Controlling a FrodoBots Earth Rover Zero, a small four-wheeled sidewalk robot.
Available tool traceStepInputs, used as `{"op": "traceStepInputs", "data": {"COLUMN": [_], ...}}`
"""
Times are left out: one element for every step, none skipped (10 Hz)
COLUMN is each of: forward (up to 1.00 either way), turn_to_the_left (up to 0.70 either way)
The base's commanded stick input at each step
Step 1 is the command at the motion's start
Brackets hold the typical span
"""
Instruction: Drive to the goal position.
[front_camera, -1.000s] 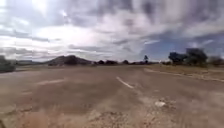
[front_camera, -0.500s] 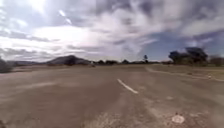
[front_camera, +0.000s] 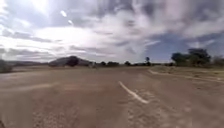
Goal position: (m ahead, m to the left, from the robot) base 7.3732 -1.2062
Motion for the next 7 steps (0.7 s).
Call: {"op": "traceStepInputs", "data": {"forward": [1.0,1.0,1.0,1.0,1.0,1.0,1.0], "turn_to_the_left": [-0.32,-0.19,-0.07,0.0,0.0,0.0,0.0]}}
